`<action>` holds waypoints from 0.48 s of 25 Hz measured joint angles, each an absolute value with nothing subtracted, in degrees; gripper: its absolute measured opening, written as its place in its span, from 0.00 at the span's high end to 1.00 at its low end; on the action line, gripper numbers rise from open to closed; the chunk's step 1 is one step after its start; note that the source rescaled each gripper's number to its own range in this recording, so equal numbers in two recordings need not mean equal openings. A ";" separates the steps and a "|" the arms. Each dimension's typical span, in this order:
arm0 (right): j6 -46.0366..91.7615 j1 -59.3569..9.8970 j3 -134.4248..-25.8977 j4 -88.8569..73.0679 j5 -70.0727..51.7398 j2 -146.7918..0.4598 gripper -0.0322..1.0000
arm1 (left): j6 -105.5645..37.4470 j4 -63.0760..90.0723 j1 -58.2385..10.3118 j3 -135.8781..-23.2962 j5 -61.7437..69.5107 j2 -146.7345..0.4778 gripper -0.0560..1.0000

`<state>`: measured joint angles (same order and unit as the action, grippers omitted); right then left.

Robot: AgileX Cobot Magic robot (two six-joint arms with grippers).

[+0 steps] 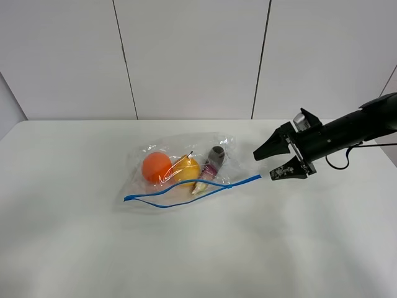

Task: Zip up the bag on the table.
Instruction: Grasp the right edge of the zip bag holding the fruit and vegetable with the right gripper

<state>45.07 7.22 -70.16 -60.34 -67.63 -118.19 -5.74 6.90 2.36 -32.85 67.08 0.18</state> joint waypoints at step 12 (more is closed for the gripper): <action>45.62 7.06 -72.38 -61.61 -67.22 -124.03 0.05 | -5.74 6.90 2.36 -32.85 67.08 0.18 0.11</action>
<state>45.62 7.06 -72.38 -61.61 -67.22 -124.03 -5.74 6.90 2.36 -32.85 67.08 0.18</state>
